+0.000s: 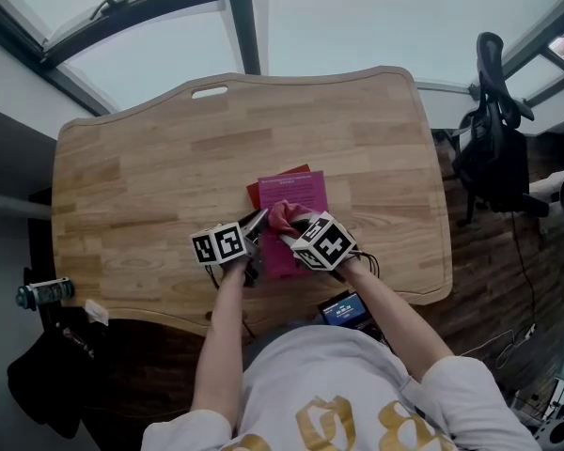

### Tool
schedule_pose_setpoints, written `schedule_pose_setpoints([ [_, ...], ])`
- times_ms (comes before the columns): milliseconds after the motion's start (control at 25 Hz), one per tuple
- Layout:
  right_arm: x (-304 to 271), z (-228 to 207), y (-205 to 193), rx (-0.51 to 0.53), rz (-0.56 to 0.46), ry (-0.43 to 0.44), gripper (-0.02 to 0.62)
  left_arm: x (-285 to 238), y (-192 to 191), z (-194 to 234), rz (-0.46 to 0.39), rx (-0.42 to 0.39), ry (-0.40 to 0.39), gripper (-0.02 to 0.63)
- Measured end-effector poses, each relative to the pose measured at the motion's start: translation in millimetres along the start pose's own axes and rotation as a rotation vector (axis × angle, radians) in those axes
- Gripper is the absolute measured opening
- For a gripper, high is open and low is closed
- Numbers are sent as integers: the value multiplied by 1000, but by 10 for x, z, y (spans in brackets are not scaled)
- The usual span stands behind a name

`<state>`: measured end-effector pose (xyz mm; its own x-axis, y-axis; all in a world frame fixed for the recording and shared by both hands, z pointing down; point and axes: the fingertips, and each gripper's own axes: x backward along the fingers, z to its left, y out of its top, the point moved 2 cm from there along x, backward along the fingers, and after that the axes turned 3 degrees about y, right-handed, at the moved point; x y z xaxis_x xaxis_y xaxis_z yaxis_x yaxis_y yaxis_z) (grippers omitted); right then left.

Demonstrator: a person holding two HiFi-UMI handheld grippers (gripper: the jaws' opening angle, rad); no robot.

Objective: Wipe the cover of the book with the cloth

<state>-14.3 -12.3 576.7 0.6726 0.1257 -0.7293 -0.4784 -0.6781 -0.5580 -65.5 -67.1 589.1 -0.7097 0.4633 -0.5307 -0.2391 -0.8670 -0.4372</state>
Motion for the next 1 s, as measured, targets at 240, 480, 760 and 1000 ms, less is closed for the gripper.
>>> schedule_pose_setpoints([
  [240, -9, 95, -55, 33, 10, 17, 71, -4, 1, 0, 0, 1, 1, 73],
  [480, -19, 234, -127, 101, 37, 72, 71, 3, -6, -4, -6, 4, -2, 74],
  [760, -42, 364, -189, 162, 66, 127, 71, -1, -8, 3, -9, 9, -5, 74],
  [1000, -40, 449, -234, 215, 88, 167, 71, -3, 6, -3, -8, 9, -8, 74],
])
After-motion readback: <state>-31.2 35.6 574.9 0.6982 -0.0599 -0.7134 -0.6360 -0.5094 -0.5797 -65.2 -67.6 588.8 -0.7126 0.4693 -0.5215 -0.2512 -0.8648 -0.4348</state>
